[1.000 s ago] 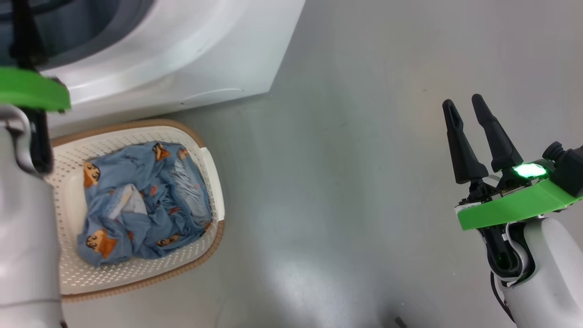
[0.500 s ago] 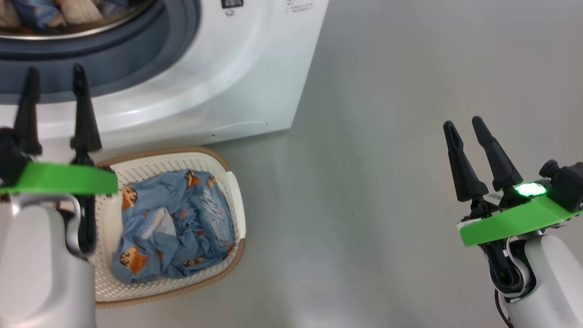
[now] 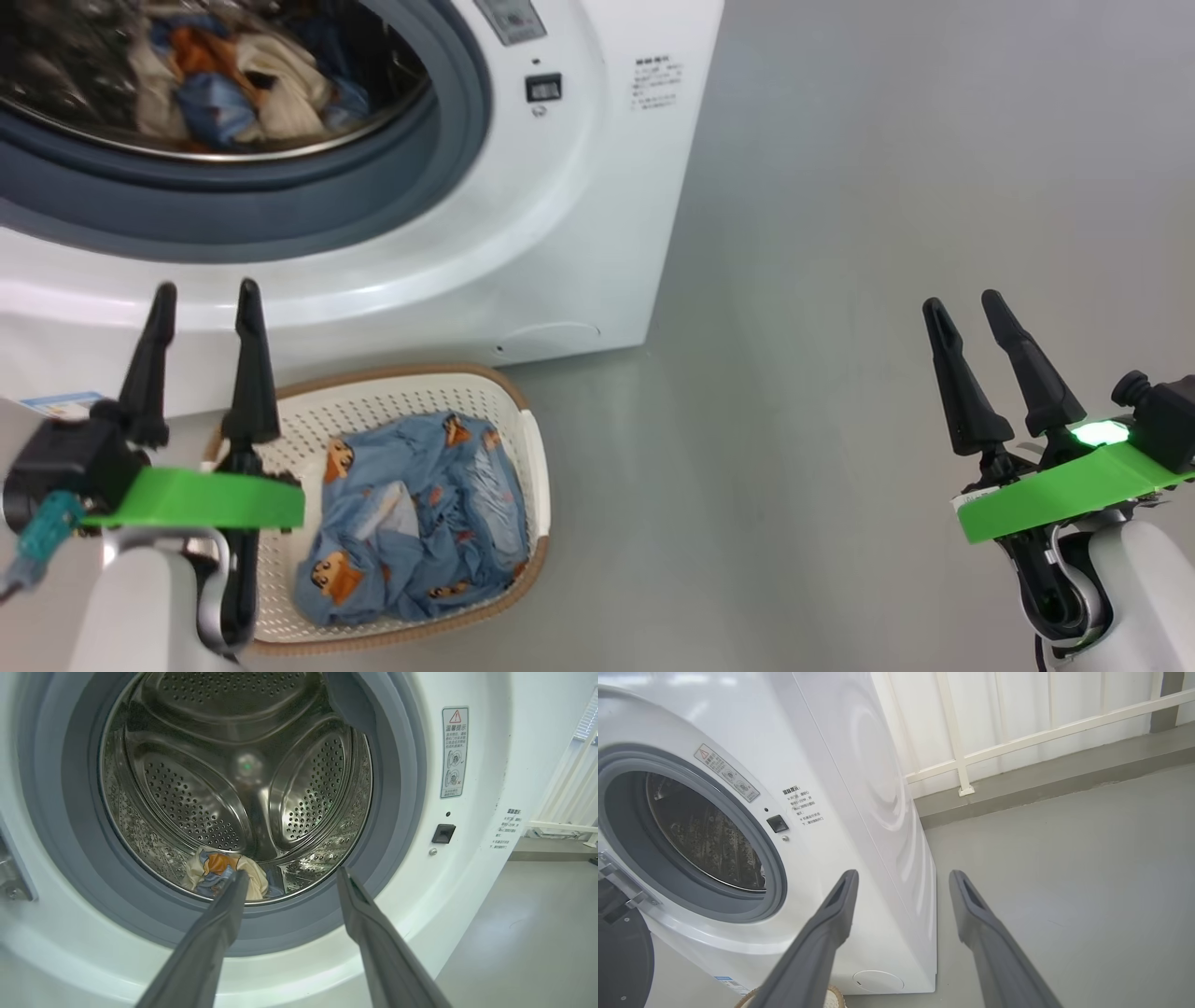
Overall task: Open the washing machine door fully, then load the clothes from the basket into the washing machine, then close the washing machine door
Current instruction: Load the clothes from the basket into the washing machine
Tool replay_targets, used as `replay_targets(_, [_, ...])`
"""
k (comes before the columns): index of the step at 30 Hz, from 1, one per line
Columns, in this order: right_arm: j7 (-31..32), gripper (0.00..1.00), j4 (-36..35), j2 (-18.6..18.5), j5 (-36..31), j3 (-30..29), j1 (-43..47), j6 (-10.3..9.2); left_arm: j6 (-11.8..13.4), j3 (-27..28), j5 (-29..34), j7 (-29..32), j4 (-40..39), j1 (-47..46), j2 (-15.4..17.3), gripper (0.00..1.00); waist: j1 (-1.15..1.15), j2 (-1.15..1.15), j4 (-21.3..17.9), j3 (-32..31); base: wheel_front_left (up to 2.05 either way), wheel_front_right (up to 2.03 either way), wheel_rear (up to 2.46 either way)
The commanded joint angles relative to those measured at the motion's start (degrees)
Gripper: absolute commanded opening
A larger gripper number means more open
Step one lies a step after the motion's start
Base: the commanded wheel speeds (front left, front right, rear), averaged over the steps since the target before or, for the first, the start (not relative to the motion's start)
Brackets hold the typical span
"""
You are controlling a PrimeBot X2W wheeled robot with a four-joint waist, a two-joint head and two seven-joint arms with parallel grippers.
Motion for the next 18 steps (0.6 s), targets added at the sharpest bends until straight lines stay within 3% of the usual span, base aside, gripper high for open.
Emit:
replay_targets(1, [-0.3,1.00,-1.3,-0.8,-0.6,0.5,1.6,0.36,-0.2,1.4,-0.9,-0.3,-2.1,1.2,1.0,1.00,0.00,0.00,1.9,-2.7,0.00,0.00,0.00])
replay_targets(18, [-0.3,1.00,-1.6,-1.5,-1.3,0.3,6.5,0.36,-0.2,1.7,-2.8,-0.3,-7.9,13.6,-0.2,1.00,0.00,0.00,4.4,-10.6,0.00,0.00,0.00])
